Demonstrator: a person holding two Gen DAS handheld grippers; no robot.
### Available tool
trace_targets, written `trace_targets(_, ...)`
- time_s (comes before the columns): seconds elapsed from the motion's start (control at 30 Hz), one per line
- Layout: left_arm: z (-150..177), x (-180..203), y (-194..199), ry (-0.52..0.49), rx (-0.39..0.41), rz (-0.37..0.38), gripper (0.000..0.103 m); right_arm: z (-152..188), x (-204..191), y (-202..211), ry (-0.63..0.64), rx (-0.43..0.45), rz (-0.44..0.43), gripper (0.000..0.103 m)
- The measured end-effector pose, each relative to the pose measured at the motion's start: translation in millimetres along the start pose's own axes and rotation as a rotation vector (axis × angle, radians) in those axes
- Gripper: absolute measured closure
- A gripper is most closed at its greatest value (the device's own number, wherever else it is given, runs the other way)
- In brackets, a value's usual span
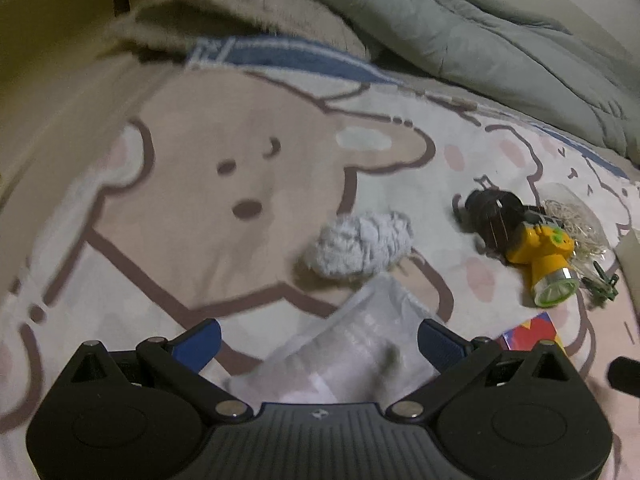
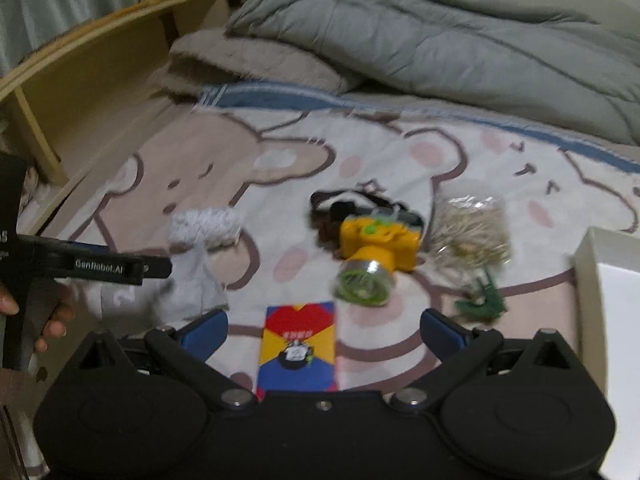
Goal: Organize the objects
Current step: 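Move both tools back toward the remaining items on the bed, then grasp the red-yellow-blue card box with the right tool while the left tool grasps the grey packet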
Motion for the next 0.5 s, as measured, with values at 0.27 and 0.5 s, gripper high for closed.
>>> trace_targets(0.27, 15, -1, -10, -0.016, -0.062, 0.074, 0.0, 6, -1, -17, 0.014, -0.06, 0.01, 0.0)
trace_targets(0.5, 31, 19, 0, -0.127, -0.11, 0.175, 0.0, 14, 4, -32, 0.008, -0.147, 0.005, 0.0)
Point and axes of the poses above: each gripper's, at about its wrist camera, not at the fingertips, and y roughly against the way its jaws point, x to its right, z to its underside, the point moved 2 cm from there along -y, roughly the way its jaws point, and after that the axes turned 13 degrees about -z, right-handed, at the moved point
